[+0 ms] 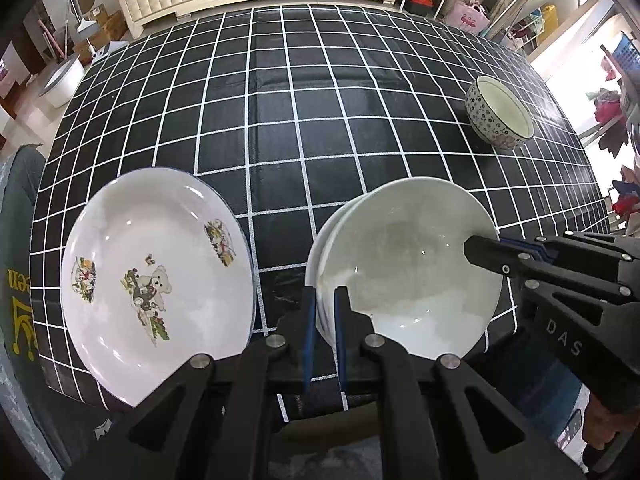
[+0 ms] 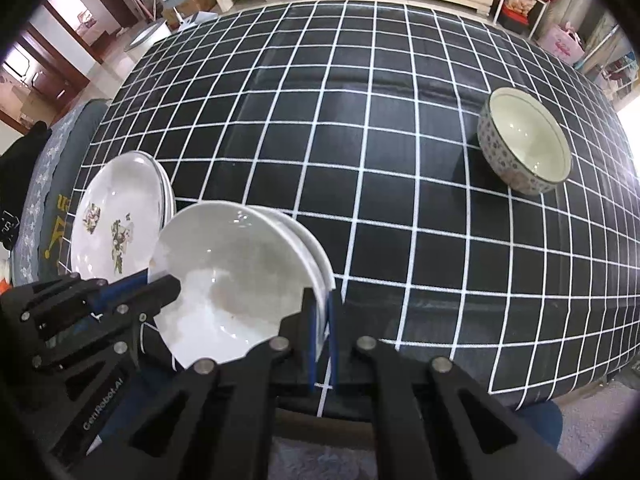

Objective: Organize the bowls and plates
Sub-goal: 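Lower the cream-white bowl into the plain white bowl and open both grippers, then move both grippers over to the green-rimmed patterned bowl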

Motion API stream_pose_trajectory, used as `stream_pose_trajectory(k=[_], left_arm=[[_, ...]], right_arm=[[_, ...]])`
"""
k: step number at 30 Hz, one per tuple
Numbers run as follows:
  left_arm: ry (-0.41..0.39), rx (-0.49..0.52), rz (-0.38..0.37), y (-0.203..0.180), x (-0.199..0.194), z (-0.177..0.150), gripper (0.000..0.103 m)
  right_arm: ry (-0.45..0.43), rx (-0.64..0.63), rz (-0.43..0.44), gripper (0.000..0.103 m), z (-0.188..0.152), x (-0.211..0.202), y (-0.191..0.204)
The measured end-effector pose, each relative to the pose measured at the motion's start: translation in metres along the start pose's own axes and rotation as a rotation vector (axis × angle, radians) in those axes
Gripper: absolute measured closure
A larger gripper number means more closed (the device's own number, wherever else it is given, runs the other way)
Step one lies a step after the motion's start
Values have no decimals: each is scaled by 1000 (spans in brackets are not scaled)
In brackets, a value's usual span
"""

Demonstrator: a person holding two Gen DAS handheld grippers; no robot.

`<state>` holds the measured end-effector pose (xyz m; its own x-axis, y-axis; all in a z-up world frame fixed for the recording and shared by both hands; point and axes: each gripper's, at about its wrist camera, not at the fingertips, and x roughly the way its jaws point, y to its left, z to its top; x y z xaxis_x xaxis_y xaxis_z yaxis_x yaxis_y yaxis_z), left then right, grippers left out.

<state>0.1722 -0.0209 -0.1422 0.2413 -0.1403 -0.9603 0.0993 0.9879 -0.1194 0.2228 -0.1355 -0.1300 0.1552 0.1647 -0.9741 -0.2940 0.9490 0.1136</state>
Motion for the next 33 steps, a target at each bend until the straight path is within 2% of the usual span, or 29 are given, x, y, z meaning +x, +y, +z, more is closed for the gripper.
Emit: stream_pose_trajectory(k=[11, 14, 16, 18, 19, 20, 22, 28, 30, 33], left_arm=[[4, -15, -6, 2, 7, 1, 96], [3, -12, -4, 2, 7, 0, 95], [-13, 1, 7, -1, 4, -1, 90], [-50, 13, 10, -2, -2, -2, 76], [-60, 12, 13, -2, -4, -2, 72], [-67, 7, 10, -1, -5, -3, 66], [-72, -1, 4, 1, -8, -2, 65], [-99, 4, 0, 1, -17, 0, 60], [-117, 1, -6, -2, -23, 4, 53], [-150, 13, -9, -9, -35, 10, 50]], right_arm=[[7, -31, -34, 96, 2, 8, 5], [-7, -91, -71, 95, 1, 8, 13], [-27, -136, -101, 95, -1, 8, 19], [-40, -151, -133, 88, -2, 6, 21], [-44, -158, -150, 77, -2, 6, 22], [-49, -161, -163, 59, -2, 6, 22], [-74, -165, -173, 40, -4, 3, 21], [-145, -95, -116, 37, -4, -22, 5], [-169, -76, -109, 37, -3, -33, -4], [-190, -53, -114, 37, 0, -48, -17]])
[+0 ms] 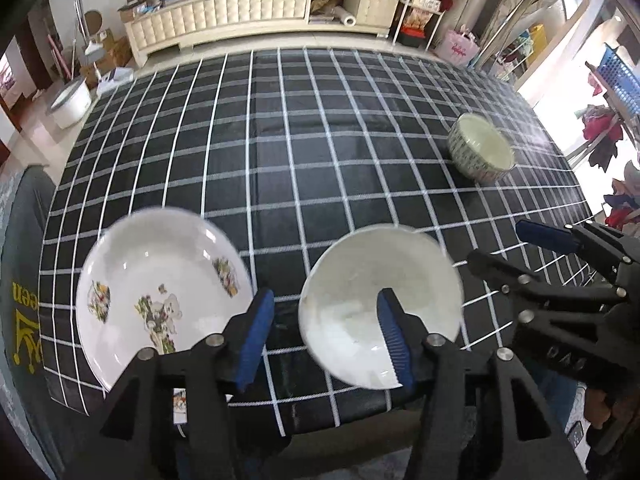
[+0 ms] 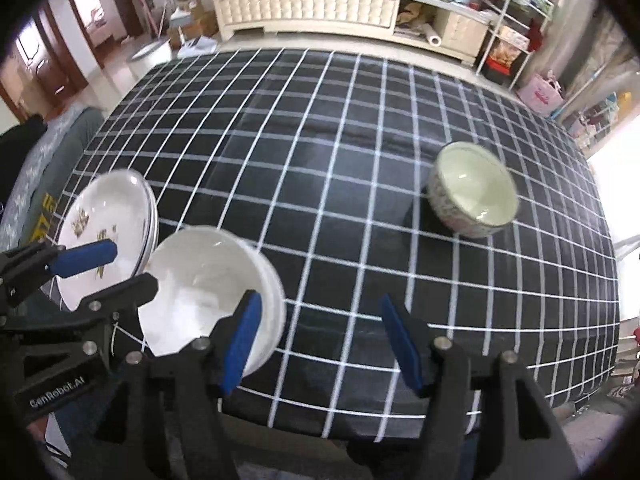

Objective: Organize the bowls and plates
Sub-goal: 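Move both grippers over to the green-rimmed patterned bowl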

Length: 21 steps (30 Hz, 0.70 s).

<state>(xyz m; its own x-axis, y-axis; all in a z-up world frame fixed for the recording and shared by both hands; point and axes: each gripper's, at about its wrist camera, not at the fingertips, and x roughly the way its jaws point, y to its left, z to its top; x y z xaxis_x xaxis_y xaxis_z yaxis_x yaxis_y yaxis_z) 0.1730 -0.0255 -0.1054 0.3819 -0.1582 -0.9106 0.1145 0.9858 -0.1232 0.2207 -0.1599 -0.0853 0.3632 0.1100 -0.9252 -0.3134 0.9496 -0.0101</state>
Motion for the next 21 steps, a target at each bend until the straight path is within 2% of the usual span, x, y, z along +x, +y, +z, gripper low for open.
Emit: stream_pose_trajectory(k=[8, 13, 19, 21], left_arm=[[-124, 43, -27, -31, -39, 31, 37], [-159, 84, -48, -58, -50, 53, 37], [-160, 138, -42, -92, -44, 80, 37], [-165, 148, -44, -101, -41, 88, 34]], right_arm=[[-84, 40, -30, 36, 11, -44, -41], [-127, 81, -32, 36, 15, -61, -69], [-141, 110, -45, 36, 28, -65, -97], [-141, 122, -50, 36, 33, -65, -108]])
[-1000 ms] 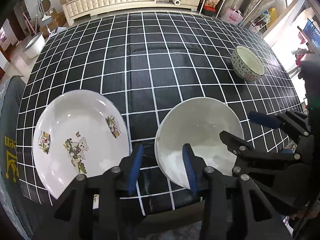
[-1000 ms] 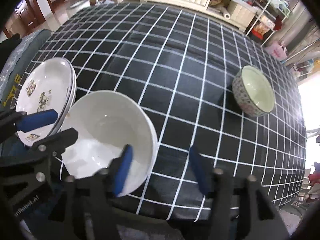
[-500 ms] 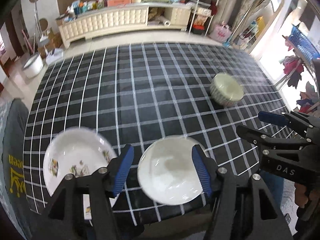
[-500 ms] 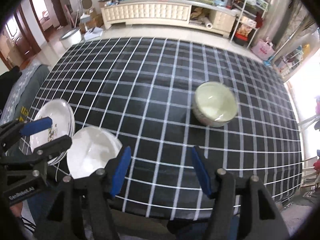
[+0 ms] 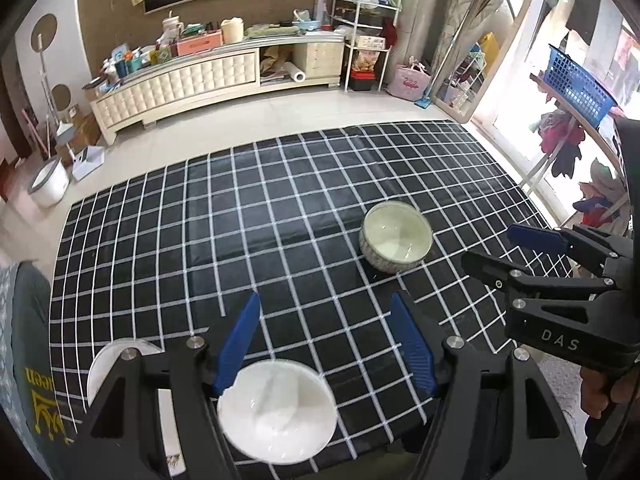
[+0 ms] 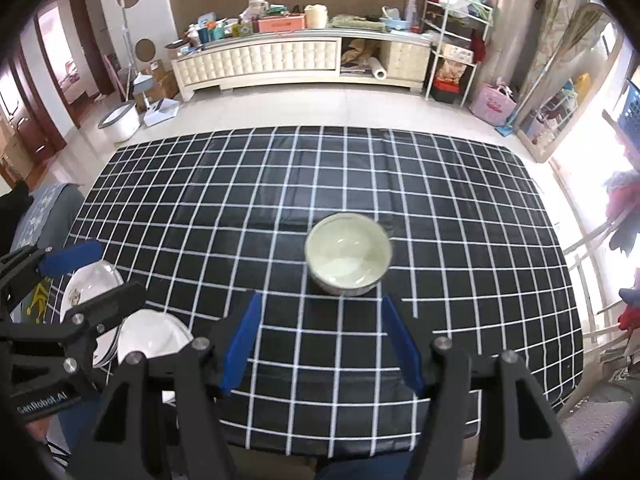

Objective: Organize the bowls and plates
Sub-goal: 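Move both grippers over to the green-rimmed patterned bowl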

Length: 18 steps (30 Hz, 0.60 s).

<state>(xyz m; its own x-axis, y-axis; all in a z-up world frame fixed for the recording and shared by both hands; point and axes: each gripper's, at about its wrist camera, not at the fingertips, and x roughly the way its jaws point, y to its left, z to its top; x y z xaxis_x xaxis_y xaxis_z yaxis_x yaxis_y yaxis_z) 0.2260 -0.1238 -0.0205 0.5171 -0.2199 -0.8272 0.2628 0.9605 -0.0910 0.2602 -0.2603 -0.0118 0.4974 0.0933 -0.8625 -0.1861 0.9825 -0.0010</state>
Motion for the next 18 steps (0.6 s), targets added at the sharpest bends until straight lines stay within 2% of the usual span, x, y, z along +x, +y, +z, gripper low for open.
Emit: stream_pose_trajectory(k=[9, 18], left_arm=[[31, 28, -11, -25, 32, 36, 33], [147, -5, -39, -38, 91, 59, 33]], right_arm=[[4, 71, -2, 36, 19, 17, -43], [47, 134, 17, 36, 32, 54, -74]])
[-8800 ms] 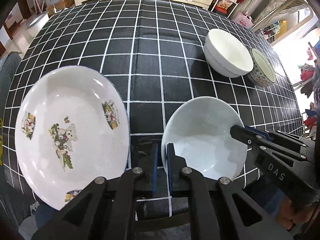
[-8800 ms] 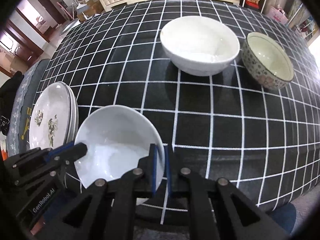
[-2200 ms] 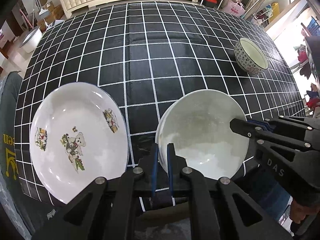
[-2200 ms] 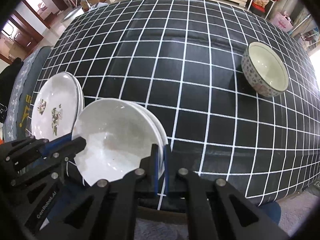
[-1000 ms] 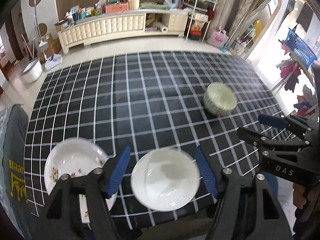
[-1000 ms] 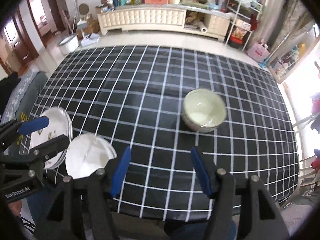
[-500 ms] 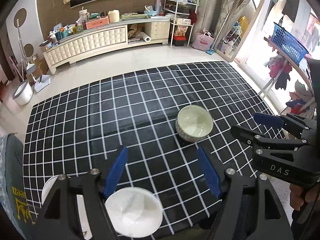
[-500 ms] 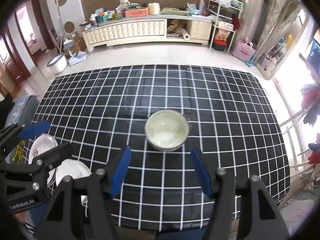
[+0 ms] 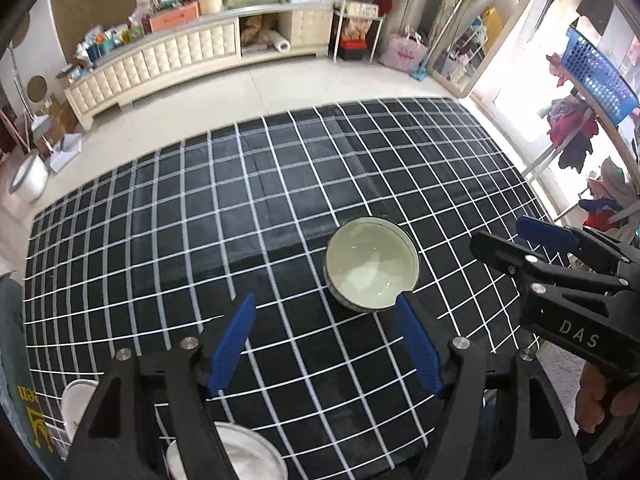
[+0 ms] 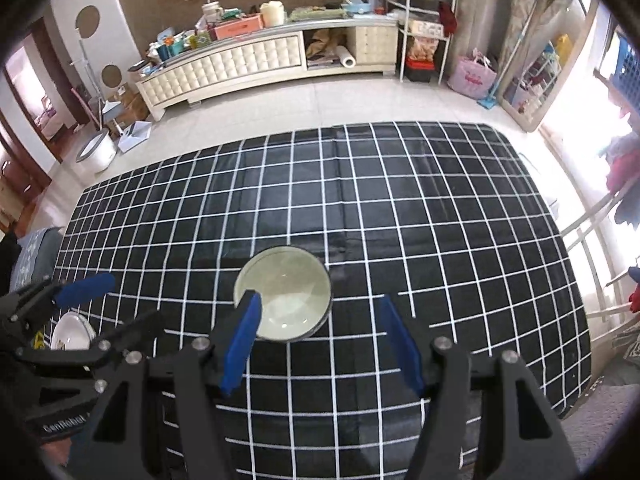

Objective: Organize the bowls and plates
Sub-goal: 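Move both grippers over to the green-rimmed patterned bowl, then grip the patterned bowl rim with the left gripper while the right gripper grips it too, then lift the patterned bowl and carry it toward the bowl stack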

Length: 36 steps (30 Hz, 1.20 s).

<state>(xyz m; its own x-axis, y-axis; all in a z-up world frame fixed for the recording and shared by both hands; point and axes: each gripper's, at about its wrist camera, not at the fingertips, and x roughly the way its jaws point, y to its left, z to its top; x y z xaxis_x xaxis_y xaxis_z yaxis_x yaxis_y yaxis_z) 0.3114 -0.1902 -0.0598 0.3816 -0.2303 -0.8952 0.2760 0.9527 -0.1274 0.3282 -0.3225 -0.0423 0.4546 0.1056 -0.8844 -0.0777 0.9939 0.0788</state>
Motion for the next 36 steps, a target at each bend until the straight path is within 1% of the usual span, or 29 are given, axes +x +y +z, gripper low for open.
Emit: stream_pose_trajectory(k=[2, 8, 11, 14, 17, 19, 21, 22, 24, 25, 26, 27, 28, 29, 30, 31, 32, 34, 36], left_arm=[[44, -15, -14, -1, 17, 6, 33], [136, -79, -30, 5, 61, 20, 33], [167, -93, -29, 7, 77, 24, 33], [196, -94, -2, 8, 96, 27, 33], [219, -99, -12, 10, 112, 26, 33], [228, -106, -18, 11, 121, 25, 38], [240, -107, -8, 12, 128, 23, 47], [241, -106, -5, 12, 130, 22, 49], [242, -115, 0, 14, 133, 19, 55], [240, -117, -1, 14, 134, 18, 58], [240, -116, -3, 15, 135, 19, 64], [243, -110, -3, 14, 136, 17, 70], [250, -101, -2, 14, 139, 17, 71], [255, -93, -2, 12, 142, 15, 76], [259, -86, -2, 11, 144, 12, 80], [261, -84, -1, 11, 146, 10, 82], [261, -85, -4, 11, 147, 8, 84], [262, -94, -19, 12, 149, 5, 87], [267, -86, -17, 10, 152, 4, 91]], right_arm=[[22, 10, -1, 36, 3, 11, -4], [88, 40, 24, 36, 5, 46, -15], [115, 44, 19, 36, 4, 62, -18], [137, 52, 27, 36, 4, 79, -21], [155, 54, 21, 36, 5, 92, -19], [157, 49, 11, 36, 4, 97, -18], [157, 35, 6, 37, 4, 101, -18], [153, 31, 4, 37, 3, 102, -18], [154, 24, -6, 44, 3, 104, -18], [163, 18, -15, 49, 2, 107, -18], [170, 16, -17, 54, 2, 109, -18], [180, 15, -3, 56, 0, 111, -16], [187, 16, 6, 61, 0, 113, -16], [192, 16, 16, 66, -2, 114, -16], [192, 16, 19, 67, -3, 115, -16], [191, 23, 24, 70, -4, 116, -16], [192, 31, 35, 77, -5, 116, -16], [209, 29, 43, 82, -9, 120, -16], [211, 20, 45, 86, -10, 121, -13]])
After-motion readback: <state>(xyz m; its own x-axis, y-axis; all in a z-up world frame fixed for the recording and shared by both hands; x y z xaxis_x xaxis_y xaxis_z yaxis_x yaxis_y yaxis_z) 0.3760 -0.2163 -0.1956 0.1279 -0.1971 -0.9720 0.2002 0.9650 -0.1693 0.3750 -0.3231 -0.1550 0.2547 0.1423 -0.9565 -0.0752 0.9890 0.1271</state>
